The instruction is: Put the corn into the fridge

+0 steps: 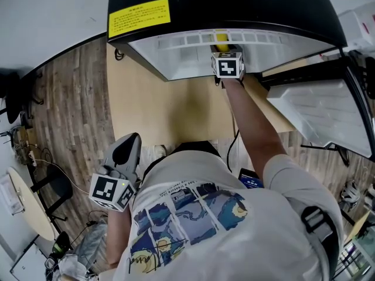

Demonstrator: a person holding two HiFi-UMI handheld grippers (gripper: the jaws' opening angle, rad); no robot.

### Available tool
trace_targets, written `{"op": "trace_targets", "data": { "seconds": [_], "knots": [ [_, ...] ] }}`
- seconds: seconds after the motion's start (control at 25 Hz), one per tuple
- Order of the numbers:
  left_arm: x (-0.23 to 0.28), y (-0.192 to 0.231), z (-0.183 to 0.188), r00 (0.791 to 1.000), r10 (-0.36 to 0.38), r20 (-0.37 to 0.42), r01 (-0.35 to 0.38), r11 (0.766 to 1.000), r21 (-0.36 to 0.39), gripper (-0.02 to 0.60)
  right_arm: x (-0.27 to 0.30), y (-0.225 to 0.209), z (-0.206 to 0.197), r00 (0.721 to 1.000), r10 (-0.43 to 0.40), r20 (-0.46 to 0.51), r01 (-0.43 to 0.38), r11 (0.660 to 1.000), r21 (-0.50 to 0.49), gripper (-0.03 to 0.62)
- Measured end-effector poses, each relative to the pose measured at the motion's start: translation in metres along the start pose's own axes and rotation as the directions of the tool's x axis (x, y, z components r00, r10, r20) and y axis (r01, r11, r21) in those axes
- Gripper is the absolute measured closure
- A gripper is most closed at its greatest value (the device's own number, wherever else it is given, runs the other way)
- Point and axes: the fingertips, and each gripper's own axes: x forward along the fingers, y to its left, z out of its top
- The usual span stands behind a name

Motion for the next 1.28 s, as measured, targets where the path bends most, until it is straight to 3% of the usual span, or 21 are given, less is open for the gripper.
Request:
{"op": "trace_targets", "data": {
  "seconds": [0.68, 1.28],
  "knots": [
    [-0.007, 0.004, -0.003, 1.0, -0.028, -0.006, 0.028, 1.0, 0.013, 0.571, 0.002, 0.001, -0.001, 1.0, -0.001, -0.001, 0.001, 1.0, -0.009, 0.344],
    [-0.029, 0.015, -0.008, 0.992, -0.117, 0.037, 0.115, 0.992, 0.053, 0.571, -0.05, 0.004, 0.002, 0.998, -0.053, 0.038, 0.053, 0.999, 0.002, 0.344]
  ]
}}
